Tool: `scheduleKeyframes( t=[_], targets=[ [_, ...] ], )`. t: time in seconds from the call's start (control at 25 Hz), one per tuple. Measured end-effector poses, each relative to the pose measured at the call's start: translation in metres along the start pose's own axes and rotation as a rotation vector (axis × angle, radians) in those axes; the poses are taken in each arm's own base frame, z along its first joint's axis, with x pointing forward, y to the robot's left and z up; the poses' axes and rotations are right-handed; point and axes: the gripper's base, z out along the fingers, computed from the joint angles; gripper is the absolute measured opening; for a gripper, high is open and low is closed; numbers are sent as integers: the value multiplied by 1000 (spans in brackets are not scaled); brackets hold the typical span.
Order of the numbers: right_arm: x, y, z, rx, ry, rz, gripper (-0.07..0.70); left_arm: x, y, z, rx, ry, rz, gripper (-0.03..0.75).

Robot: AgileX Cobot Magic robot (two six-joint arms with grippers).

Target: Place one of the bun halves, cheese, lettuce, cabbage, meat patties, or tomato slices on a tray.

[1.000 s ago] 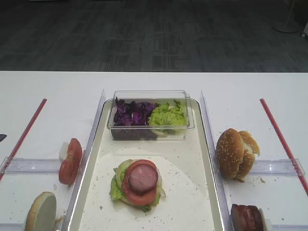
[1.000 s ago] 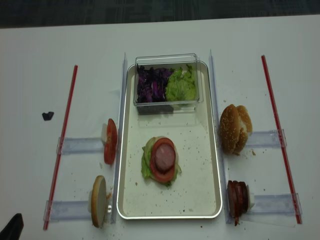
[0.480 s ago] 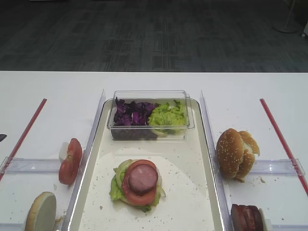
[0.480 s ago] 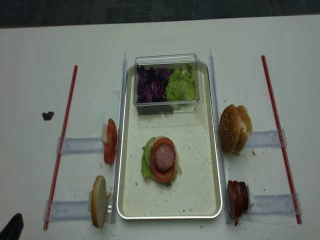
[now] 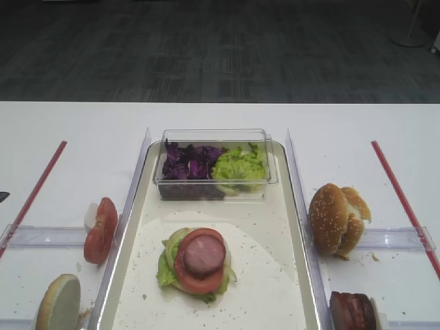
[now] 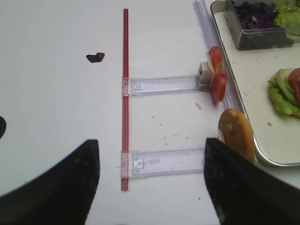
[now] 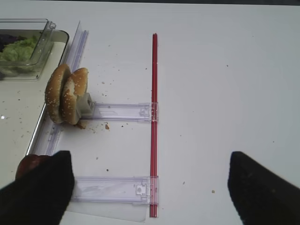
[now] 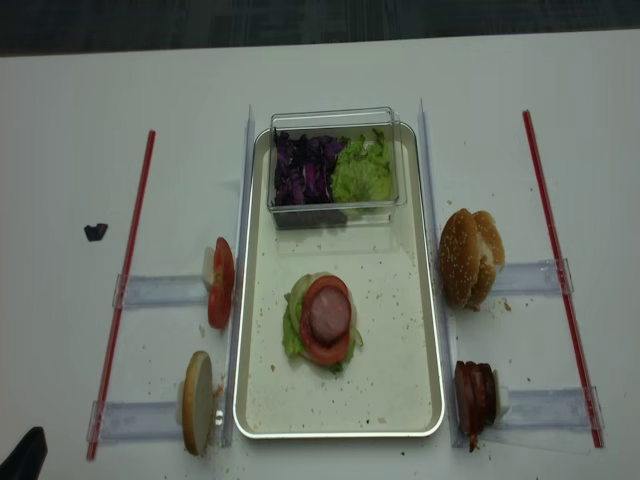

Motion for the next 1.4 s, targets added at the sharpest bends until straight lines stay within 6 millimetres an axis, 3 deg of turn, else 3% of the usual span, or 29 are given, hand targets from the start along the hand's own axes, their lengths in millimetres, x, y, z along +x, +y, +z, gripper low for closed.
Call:
scheduleKeyframes(
  t=[1.4],
  targets=[
    [0, 0, 0, 0, 0, 0, 678, 0, 0, 0, 0, 0, 0, 440]
  ],
)
